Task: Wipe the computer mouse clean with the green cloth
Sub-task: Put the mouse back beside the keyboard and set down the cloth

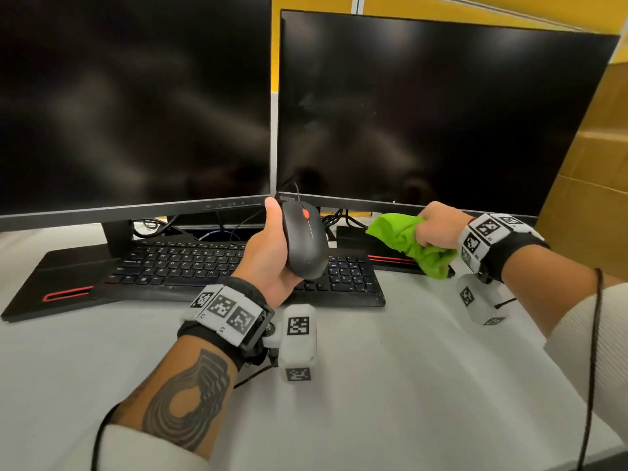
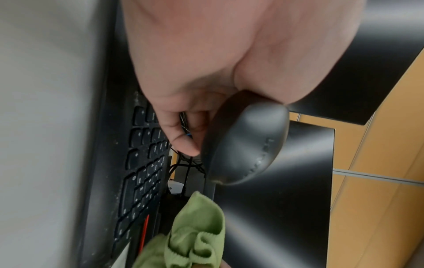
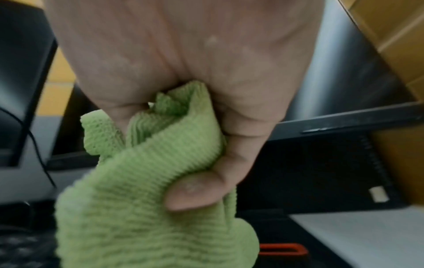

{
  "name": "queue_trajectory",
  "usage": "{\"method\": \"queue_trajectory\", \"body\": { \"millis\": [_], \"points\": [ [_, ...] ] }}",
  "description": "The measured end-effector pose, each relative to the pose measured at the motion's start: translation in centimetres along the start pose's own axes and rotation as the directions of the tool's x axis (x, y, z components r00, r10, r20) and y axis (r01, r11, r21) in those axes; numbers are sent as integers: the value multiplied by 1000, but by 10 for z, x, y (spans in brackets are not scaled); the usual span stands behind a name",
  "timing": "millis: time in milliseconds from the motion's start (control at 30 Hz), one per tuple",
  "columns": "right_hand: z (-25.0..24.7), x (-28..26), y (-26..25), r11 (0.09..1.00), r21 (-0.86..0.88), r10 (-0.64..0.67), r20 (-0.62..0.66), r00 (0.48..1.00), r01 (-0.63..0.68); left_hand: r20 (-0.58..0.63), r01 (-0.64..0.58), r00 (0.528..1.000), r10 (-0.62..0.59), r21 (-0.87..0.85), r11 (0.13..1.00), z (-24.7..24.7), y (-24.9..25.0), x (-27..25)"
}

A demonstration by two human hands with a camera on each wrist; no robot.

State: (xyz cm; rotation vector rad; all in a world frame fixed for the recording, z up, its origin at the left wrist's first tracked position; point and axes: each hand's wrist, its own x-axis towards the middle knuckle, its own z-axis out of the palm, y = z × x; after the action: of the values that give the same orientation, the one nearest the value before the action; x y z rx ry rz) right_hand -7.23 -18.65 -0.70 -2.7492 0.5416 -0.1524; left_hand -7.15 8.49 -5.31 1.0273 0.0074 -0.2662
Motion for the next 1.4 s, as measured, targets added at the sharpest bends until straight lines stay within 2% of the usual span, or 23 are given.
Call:
{"method": "queue_trajectory", "body": {
  "millis": [100,167,233,367,433,500,567,633,733,800,833,900,967,1033,1100,1133,1267,1400],
  "points": [
    [6,-12,-25,964,260,-82,66,994,63,40,-22,999,24,-60,998,-4,5,0],
    [15,-24,-47,906,412,-158,108,982,100,46,-42,998,46,-85,995,-7,10,1],
    [26,-37,-69,806,587,-194,135,972,79,38,-72,996,76,-90,993,-11,17,-1],
    [46,-62,-106,581,814,-262,175,949,11,23,-112,993,114,-66,991,-33,30,-6],
    [55,-73,-121,458,887,-276,211,938,-65,-3,-156,988,157,-98,983,-47,41,-11],
    [63,-85,-133,406,904,-260,255,931,-134,-21,-215,976,215,-141,966,-59,53,-18],
    [71,-95,-141,425,890,-250,291,924,-166,-20,-260,965,260,-154,953,-67,63,-26],
    [79,-103,-147,486,855,-294,357,887,-183,-7,-279,960,281,-136,950,-70,70,-34],
    [86,-117,-150,637,757,-420,500,757,-146,26,-263,964,266,-63,963,-67,72,-42],
    [80,-122,-150,728,684,-454,538,710,-53,29,-238,971,238,-2,971,-60,71,-46],
    [74,-121,-149,763,646,-455,536,711,1,39,-219,975,218,18,976,-57,69,-47],
    [59,-120,-146,783,615,-456,470,756,90,27,-183,983,183,23,983,-51,63,-49],
    [46,-121,-143,703,697,-453,285,844,142,-9,-158,987,158,18,987,-49,57,-47],
    [37,-123,-140,563,800,-410,52,911,207,-34,-159,986,161,50,986,-44,51,-46],
    [33,-125,-140,502,817,-385,-85,919,285,-48,-168,984,173,82,982,-38,47,-47],
    [33,-127,-141,519,792,-390,-113,914,320,-52,-175,982,180,93,980,-35,45,-49],
    [44,-134,-145,711,548,-432,-155,889,441,3,-169,985,171,147,975,-27,36,-51],
    [48,-135,-143,741,477,-407,-241,881,473,4,-149,989,151,179,972,-28,35,-52]
  ]
}}
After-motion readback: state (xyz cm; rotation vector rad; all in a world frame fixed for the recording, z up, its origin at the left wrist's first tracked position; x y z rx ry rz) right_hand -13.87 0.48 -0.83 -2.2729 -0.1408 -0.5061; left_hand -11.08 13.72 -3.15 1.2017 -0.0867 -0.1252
